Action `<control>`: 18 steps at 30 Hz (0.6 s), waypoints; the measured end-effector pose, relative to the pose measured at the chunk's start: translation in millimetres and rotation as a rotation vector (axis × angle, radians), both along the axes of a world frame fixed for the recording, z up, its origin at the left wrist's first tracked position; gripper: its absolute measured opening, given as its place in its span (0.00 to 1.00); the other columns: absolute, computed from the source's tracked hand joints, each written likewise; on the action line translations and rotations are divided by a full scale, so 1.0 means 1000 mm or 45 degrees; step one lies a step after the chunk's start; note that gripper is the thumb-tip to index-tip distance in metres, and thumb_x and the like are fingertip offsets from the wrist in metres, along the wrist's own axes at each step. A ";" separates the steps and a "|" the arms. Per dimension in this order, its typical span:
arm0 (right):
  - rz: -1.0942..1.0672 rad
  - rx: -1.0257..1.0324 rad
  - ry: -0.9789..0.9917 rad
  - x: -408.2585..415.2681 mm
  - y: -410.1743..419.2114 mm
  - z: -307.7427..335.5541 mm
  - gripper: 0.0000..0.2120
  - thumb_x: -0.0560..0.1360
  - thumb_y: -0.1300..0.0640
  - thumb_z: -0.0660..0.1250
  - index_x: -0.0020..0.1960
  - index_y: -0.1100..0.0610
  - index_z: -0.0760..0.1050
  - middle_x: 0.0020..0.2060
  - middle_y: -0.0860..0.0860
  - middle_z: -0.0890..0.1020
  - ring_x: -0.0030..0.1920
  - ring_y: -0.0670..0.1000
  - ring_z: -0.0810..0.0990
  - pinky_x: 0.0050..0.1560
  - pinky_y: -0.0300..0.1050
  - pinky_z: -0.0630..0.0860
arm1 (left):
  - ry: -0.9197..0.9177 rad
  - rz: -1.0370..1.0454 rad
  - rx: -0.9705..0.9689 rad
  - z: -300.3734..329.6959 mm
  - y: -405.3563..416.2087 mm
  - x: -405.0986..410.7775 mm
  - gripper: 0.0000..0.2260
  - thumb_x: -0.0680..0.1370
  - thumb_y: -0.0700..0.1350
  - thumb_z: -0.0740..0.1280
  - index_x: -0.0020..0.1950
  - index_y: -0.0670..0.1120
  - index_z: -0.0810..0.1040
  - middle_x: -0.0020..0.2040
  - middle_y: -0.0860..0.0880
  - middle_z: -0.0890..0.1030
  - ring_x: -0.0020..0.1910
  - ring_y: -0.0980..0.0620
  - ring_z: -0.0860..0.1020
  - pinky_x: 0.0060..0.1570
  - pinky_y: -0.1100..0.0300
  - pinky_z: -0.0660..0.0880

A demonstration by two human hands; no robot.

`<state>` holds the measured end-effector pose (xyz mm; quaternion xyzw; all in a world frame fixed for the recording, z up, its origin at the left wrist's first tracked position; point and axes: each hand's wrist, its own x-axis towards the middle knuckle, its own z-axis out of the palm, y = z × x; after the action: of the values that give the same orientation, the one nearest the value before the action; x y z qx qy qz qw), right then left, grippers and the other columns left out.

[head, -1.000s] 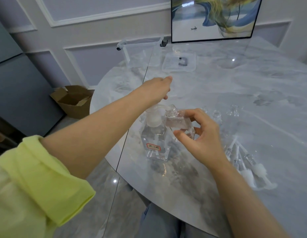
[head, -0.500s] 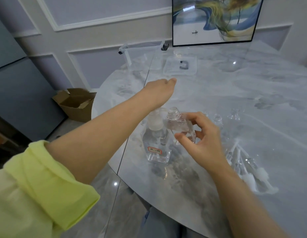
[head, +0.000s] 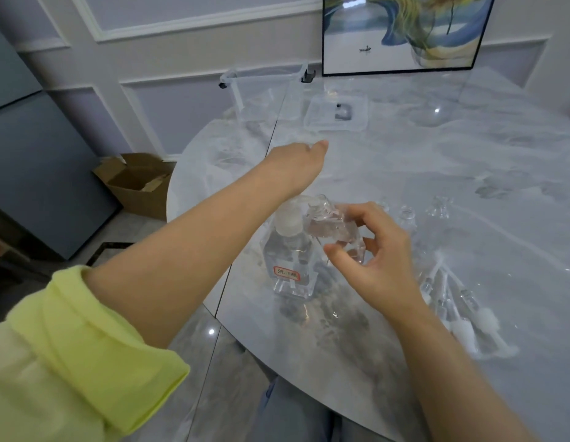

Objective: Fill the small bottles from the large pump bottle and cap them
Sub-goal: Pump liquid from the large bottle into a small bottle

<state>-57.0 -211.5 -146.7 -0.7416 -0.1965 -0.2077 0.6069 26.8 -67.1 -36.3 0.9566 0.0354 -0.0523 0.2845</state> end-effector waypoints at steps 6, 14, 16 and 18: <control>0.001 -0.005 0.029 0.001 -0.001 -0.002 0.17 0.69 0.50 0.71 0.57 0.53 0.80 0.50 0.43 0.82 0.53 0.51 0.81 0.46 0.60 0.82 | -0.017 -0.002 -0.015 0.000 0.000 0.000 0.26 0.86 0.59 0.48 0.63 0.45 0.79 0.64 0.45 0.80 0.62 0.44 0.77 0.58 0.54 0.71; 0.023 0.038 0.087 0.000 -0.001 -0.002 0.16 0.69 0.50 0.71 0.56 0.48 0.79 0.52 0.43 0.83 0.56 0.52 0.82 0.47 0.60 0.82 | -0.012 -0.045 0.023 0.005 -0.002 -0.004 0.26 0.86 0.60 0.48 0.62 0.47 0.80 0.63 0.46 0.80 0.61 0.45 0.77 0.58 0.53 0.70; 0.031 0.054 0.096 -0.001 -0.001 -0.001 0.16 0.69 0.51 0.72 0.56 0.49 0.79 0.52 0.44 0.83 0.56 0.51 0.82 0.47 0.58 0.83 | 0.004 -0.017 0.018 0.005 -0.001 -0.005 0.26 0.85 0.60 0.48 0.63 0.47 0.80 0.63 0.46 0.80 0.61 0.45 0.77 0.58 0.53 0.71; 0.035 0.076 0.089 0.000 -0.001 -0.001 0.16 0.69 0.55 0.73 0.56 0.51 0.80 0.52 0.45 0.83 0.55 0.51 0.82 0.47 0.55 0.84 | -0.061 0.008 -0.029 0.008 0.000 -0.004 0.26 0.85 0.60 0.48 0.63 0.47 0.79 0.61 0.46 0.80 0.60 0.45 0.78 0.54 0.54 0.73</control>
<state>-57.5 -212.2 -147.8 -0.7271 -0.1789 -0.1790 0.6381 23.2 -66.7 -28.4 0.9542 0.0309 -0.0287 0.2963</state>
